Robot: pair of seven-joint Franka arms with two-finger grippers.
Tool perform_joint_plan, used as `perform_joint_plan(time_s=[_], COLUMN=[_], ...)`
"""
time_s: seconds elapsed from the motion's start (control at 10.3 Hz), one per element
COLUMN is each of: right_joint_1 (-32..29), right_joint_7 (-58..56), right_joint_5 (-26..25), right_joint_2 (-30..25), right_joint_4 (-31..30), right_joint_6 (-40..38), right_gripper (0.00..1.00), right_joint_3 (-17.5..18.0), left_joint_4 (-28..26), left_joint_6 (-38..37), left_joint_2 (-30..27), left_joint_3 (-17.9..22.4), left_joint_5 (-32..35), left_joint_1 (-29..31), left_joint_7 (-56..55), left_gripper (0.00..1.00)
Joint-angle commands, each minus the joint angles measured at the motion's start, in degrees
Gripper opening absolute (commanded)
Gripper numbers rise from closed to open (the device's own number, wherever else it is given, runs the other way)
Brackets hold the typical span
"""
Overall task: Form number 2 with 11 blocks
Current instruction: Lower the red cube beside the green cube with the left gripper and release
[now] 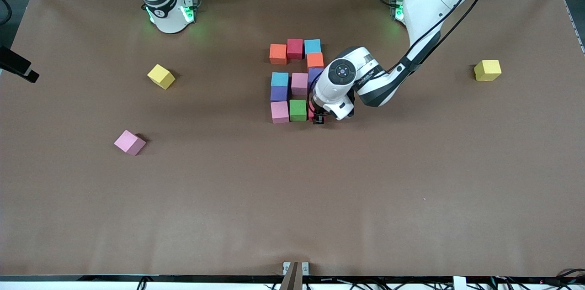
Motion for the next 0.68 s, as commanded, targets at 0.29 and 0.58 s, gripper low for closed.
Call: perform_joint_plan(time_s=[0.29, 0.58], right_joint_1=[0.2, 0.3], right_joint_7=[0.0, -0.1], right_joint_5=[0.7, 0.6], right_joint_2=[0.6, 0.6], right_joint_4=[1.1, 1.1], right_joint_6=[-0.7, -0.7], right_gripper=[1.00, 1.00], right_joint_3=[-0.3, -0.3], left_joint_4=[0.6, 0.9], left_joint_6=[1.6, 1.6], left_joint_2=[0.7, 1.1], left_joint_3=[0.1, 0.1], left_joint_5=[1.4, 1.4], left_joint_1=[-0.2, -0.3], left_joint_7=[-0.7, -0.7], left_gripper=[0.33, 0.33])
